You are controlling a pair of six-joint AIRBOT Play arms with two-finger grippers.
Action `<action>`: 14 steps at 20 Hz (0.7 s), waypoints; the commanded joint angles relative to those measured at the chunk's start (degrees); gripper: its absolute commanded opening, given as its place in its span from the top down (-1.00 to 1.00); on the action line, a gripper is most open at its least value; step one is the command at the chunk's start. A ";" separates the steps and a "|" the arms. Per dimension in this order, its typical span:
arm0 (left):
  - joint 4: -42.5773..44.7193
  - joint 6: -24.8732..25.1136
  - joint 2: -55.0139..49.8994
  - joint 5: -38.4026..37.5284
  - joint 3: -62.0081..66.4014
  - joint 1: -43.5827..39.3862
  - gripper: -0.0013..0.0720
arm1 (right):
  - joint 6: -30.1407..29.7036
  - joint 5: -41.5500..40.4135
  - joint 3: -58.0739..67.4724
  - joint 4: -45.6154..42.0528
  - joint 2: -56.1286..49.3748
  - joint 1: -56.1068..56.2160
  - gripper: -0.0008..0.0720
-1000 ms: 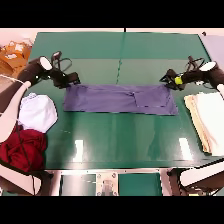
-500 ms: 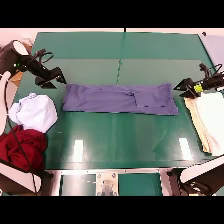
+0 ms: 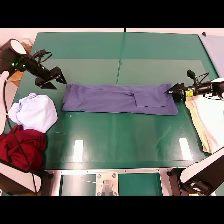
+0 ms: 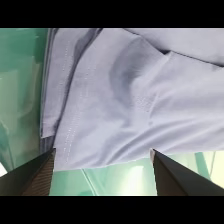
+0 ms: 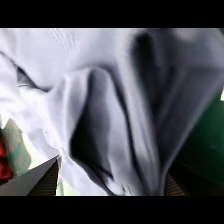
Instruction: Fold the shirts.
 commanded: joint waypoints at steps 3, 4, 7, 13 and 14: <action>-0.81 0.76 -0.04 0.44 0.07 -0.74 -0.99 | 0.37 -2.78 2.97 1.55 -1.01 2.12 0.01; -0.83 1.81 -0.04 0.76 0.07 -1.53 -0.99 | 0.50 -2.84 3.72 1.38 -0.98 2.54 0.70; -0.98 3.91 -0.04 3.30 0.07 -5.22 -0.32 | 2.89 -1.44 5.62 1.33 -0.13 3.93 0.93; -9.14 8.76 -2.60 22.18 -1.75 -20.41 0.91 | 8.04 2.08 7.69 -5.11 10.80 6.91 0.93; -10.10 9.62 -4.63 26.43 -1.99 -24.55 0.91 | 9.07 2.73 7.72 -5.60 13.38 7.52 0.93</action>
